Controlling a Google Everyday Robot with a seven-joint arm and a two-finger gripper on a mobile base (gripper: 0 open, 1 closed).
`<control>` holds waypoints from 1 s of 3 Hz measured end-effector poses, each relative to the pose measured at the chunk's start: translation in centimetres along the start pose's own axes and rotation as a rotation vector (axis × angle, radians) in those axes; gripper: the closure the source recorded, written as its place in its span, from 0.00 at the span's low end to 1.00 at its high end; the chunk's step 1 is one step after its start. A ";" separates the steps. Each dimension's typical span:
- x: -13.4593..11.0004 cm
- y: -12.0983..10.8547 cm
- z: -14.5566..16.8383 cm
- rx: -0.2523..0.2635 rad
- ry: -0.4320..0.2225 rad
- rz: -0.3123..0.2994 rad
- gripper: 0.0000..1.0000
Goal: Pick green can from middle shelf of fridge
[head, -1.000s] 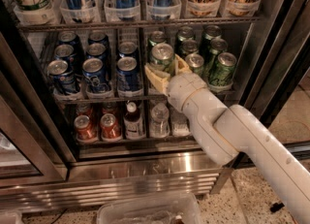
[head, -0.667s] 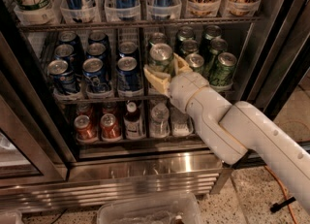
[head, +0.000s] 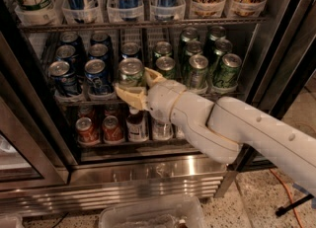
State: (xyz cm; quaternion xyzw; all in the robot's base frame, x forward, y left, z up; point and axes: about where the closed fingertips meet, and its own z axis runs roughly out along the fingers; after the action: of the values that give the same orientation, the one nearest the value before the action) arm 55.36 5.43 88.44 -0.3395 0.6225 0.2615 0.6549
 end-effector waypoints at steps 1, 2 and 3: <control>0.6 1.2 -1.9 -0.147 0.040 -0.029 1.00; 0.6 1.2 -1.9 -0.147 0.040 -0.029 1.00; 0.4 1.3 -1.7 -0.175 0.058 -0.034 1.00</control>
Offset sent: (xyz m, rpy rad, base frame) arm -0.0185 0.0185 0.0067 -0.0503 -0.0057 0.1114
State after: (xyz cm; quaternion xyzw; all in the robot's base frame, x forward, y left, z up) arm 53.33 4.89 87.87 -0.4137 0.6101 0.2936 0.6086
